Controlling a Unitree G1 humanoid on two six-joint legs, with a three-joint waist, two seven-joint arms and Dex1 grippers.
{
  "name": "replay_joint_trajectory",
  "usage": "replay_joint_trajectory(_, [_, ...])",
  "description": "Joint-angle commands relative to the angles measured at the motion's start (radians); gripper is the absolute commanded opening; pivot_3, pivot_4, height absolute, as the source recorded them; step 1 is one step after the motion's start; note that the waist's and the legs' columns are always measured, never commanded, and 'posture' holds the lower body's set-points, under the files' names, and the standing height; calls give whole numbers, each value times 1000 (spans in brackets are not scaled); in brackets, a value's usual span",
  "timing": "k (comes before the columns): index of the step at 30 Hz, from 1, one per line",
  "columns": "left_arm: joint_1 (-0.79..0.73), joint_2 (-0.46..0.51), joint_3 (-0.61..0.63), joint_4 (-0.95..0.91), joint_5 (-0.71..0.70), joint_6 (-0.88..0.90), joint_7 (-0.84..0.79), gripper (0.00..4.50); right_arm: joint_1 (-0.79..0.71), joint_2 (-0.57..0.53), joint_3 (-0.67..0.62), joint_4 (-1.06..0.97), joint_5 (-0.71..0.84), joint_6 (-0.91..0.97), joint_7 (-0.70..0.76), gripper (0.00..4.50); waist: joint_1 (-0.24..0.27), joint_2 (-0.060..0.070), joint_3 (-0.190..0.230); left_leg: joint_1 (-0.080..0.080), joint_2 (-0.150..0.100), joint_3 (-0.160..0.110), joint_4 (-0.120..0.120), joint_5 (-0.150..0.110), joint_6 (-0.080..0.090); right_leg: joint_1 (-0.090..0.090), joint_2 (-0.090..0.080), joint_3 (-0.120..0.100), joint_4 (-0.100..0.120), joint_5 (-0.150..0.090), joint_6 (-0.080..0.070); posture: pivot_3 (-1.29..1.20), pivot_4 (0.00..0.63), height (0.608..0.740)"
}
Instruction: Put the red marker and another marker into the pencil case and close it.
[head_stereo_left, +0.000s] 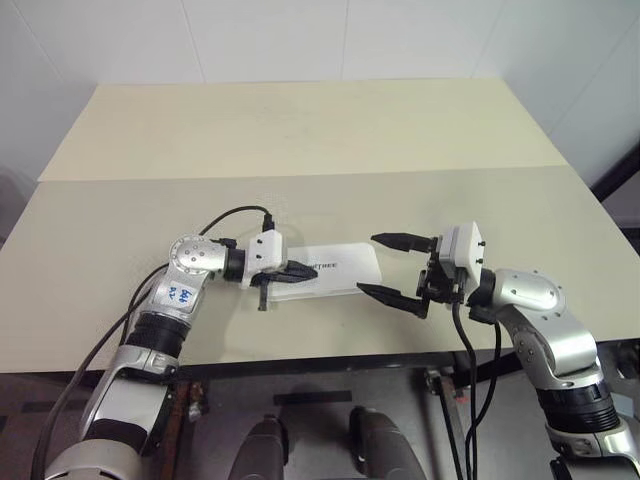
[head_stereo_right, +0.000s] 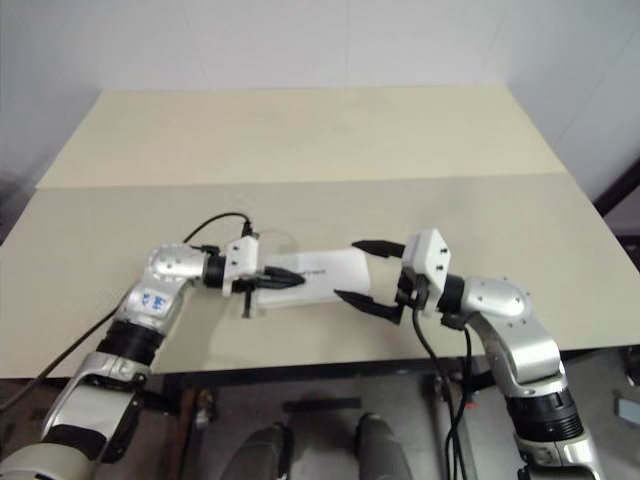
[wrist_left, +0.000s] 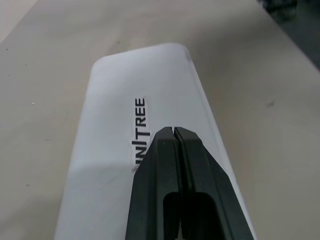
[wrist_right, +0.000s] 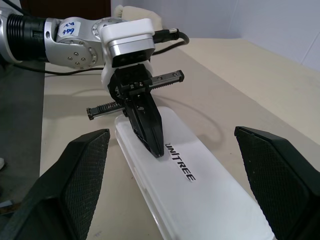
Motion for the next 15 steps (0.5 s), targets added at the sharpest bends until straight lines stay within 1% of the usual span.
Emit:
replay_joint_trajectory(1, [21,6,74,-83,-71,45,47,37,9,0,-20,-34,27,-11,8,4244,0,0,0,0,0,0,0,0,0,0,0,0,0,0,0,0,150,740])
replay_joint_trajectory(2, [37,14,101,-119,-120,74,28,37,10,-2,-23,-28,32,-10,15,4244,-1,0,0,-1,0,-1,0,0,0,0,0,0,0,0,0,0,150,740])
replay_joint_trajectory(4, [72,27,156,-198,-264,176,-48,37,11,-5,-28,-21,40,-9,24,4244,-4,0,0,-1,1,0,-1,0,0,-1,0,0,0,0,0,0,150,740])
replay_joint_trajectory(6, [98,46,191,-223,-276,174,-32,37,14,-9,-32,-10,39,-14,31,4244,-2,0,0,-1,2,0,-1,-1,0,-2,0,0,0,0,-1,0,150,740])
replay_joint_trajectory(7, [113,62,199,-232,-269,173,-26,424,16,-12,-35,-5,38,-16,34,4244,-2,0,0,-1,1,0,-1,-1,0,-2,0,-1,0,-1,-1,0,150,740])
replay_joint_trajectory(9, [135,78,216,-247,-263,144,-16,970,20,-19,-43,8,31,-33,43,4244,-2,0,0,-1,1,0,-1,-1,0,-2,0,0,0,-1,-1,0,150,740])
replay_joint_trajectory(12, [198,134,257,-292,-298,183,-33,1921,28,-26,-65,31,11,-83,46,4244,-1,0,0,-1,1,0,-1,-1,0,-1,-1,0,-1,-1,-1,0,150,740])
replay_joint_trajectory(13, [218,152,265,-306,-306,192,-39,2340,30,-28,-72,38,4,-98,46,4244,-2,0,0,-1,1,1,-1,-1,0,-1,-1,0,-1,-1,-1,0,150,740])
replay_joint_trajectory(15, [280,186,294,-345,-330,192,-57,2988,43,-46,-92,45,10,-100,52,4244,-3,0,0,-1,1,1,-1,-1,0,-1,-1,0,-1,-1,-1,0,150,740])
